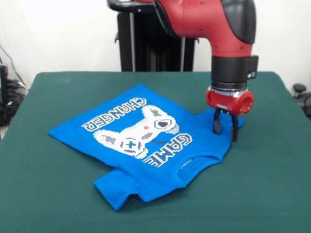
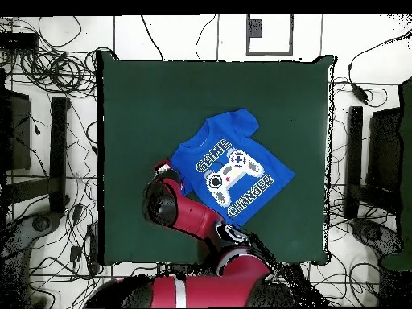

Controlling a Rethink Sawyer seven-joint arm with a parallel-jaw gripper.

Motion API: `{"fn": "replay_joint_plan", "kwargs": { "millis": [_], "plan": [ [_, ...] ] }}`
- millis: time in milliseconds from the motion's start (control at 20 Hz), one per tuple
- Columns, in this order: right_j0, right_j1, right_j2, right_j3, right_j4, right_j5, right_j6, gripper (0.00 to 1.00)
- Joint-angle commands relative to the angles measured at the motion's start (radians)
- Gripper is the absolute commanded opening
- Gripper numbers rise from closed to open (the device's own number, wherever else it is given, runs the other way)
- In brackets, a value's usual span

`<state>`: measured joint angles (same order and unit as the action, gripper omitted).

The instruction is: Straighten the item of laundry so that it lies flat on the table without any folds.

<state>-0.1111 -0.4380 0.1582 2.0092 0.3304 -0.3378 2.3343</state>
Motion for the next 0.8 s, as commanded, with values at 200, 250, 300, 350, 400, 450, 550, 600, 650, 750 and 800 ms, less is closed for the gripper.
{"fn": "replay_joint_plan", "kwargs": {
  "millis": [200,250,300,350,400,450,550,600,650,750,800],
  "plan": [
    [0.031,0.128,0.087,-0.124,0.023,-0.096,0.226,1.00],
    [0.030,0.142,0.092,-0.134,0.019,-0.107,0.229,1.00],
    [0.026,0.157,0.096,-0.144,0.014,-0.115,0.230,1.00],
    [0.026,0.166,0.099,-0.150,0.012,-0.123,0.233,1.00],
    [0.024,0.171,0.103,-0.155,0.010,-0.124,0.234,1.00],
    [0.024,0.170,0.104,-0.155,0.011,-0.123,0.235,1.00],
    [0.029,0.165,0.103,-0.154,0.017,-0.121,0.237,1.00],
    [0.026,0.163,0.106,-0.150,0.012,-0.120,0.239,1.00],
    [0.025,0.162,0.108,-0.148,0.010,-0.122,0.240,1.00],
    [0.017,0.162,0.118,-0.145,0.000,-0.122,0.245,1.00],
    [0.018,0.157,0.120,-0.143,0.003,-0.120,0.248,1.00]
  ]
}}
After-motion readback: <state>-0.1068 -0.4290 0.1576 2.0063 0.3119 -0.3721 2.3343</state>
